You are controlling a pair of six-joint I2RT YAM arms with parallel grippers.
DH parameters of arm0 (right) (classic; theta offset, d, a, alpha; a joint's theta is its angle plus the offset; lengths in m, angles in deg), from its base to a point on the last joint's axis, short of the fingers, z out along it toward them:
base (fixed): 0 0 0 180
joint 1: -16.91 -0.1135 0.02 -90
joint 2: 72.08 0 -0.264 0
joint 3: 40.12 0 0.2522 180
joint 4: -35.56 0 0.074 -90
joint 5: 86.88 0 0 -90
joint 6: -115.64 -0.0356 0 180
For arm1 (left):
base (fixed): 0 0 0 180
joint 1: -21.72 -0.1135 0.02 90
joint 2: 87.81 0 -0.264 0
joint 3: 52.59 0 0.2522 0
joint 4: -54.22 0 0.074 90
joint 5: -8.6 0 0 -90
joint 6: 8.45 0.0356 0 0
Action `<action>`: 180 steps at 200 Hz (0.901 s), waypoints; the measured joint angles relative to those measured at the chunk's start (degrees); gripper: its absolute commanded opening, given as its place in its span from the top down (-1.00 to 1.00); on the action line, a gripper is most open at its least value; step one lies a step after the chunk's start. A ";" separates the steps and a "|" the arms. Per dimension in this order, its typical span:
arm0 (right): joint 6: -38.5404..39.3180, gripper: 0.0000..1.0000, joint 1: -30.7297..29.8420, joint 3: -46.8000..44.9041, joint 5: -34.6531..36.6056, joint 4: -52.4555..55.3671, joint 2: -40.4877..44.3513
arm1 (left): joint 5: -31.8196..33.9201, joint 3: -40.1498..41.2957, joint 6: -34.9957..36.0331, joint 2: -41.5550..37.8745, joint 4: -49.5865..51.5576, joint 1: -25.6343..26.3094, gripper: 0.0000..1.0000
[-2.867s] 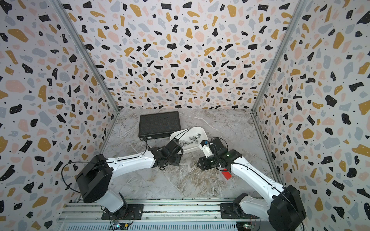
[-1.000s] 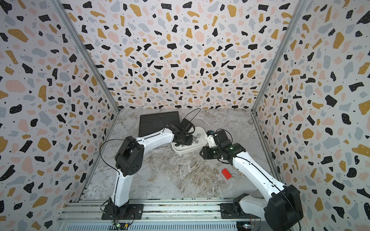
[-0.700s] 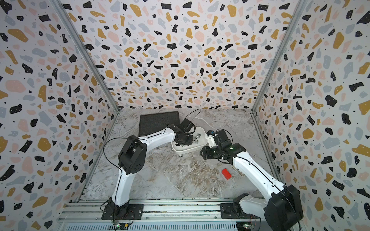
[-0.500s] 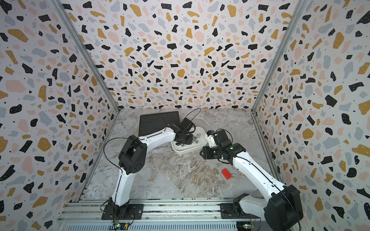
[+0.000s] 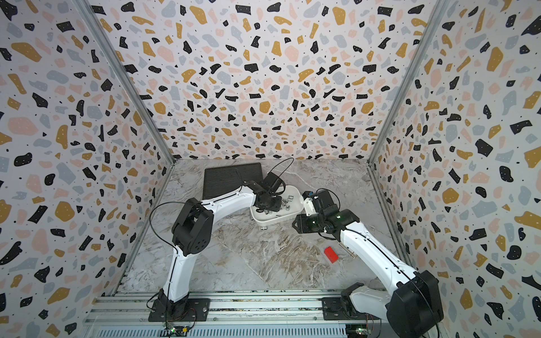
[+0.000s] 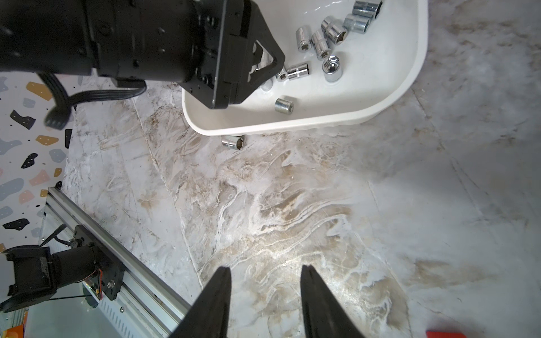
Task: Put the socket on the desktop into the storage box
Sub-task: Place the socket head in the storage box.
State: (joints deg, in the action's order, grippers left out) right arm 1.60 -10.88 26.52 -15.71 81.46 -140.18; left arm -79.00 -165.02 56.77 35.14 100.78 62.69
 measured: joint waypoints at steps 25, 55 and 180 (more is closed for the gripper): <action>0.52 0.12 0.00 0.00 -0.02 0.70 0.00 | -0.04 3.21 0.04 -4.87 -0.11 0.00 0.23; 1.36 0.11 0.00 0.02 -0.68 0.76 0.00 | -0.37 7.30 0.15 -12.00 -0.81 0.00 0.21; 2.69 0.11 -5.03 6.58 -3.69 0.57 -7.69 | -0.96 31.23 -1.90 -34.03 -3.56 -9.35 0.22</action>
State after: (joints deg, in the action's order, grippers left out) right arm 4.29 -15.91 33.10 -19.41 82.03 -147.87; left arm -79.96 -133.79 54.87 1.11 97.22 53.33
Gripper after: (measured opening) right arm 0.447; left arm 0.389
